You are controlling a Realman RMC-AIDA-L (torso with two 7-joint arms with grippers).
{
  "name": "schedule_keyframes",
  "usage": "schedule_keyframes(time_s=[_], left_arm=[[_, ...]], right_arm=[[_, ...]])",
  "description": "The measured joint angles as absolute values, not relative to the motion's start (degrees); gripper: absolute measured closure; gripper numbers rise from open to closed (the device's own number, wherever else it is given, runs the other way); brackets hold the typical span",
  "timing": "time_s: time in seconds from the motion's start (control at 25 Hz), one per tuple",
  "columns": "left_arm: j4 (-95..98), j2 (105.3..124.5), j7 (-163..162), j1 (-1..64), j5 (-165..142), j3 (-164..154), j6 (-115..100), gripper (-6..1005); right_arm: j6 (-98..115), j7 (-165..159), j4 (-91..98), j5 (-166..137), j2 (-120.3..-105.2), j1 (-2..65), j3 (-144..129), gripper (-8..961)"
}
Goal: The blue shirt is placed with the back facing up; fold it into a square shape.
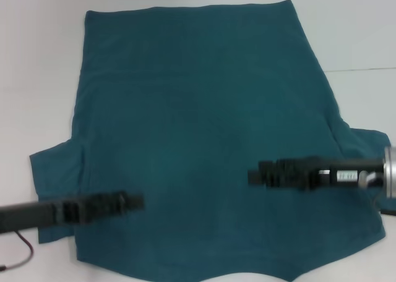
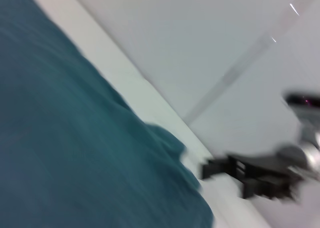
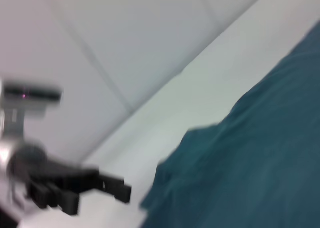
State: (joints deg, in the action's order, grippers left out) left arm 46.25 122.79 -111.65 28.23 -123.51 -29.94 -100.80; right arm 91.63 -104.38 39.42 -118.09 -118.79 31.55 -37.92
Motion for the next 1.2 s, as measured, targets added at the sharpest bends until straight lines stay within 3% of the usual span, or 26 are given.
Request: schedule_keyframes(time_s=[0.16, 0.32, 0.44, 1.2], left_arm=[[44.4, 121.21, -123.5, 28.6, -123.3, -25.2, -96.7, 141], [41.1, 119.78, -132.7, 28.9, -123.3, -18.6, -94.6, 142], [39.9, 119.44, -134.7, 28.8, -123.3, -15.7, -94.0, 143], [39.8, 118.57, -140.0, 27.6, -127.6, -14.4, -81.0, 142]], right_arm=[[91.3, -119.1, 39.1, -117.0, -116.8, 33.5, -37.3, 238], [91.6, -131.4, 34.9, -117.0, -113.38, 36.8, -37.5, 238], [91.9, -133.5, 32.8, -117.1, -111.91, 38.4, -37.5, 238], [82.4, -133.9, 32.7, -117.2, -111.93, 38.9, -37.3, 239]])
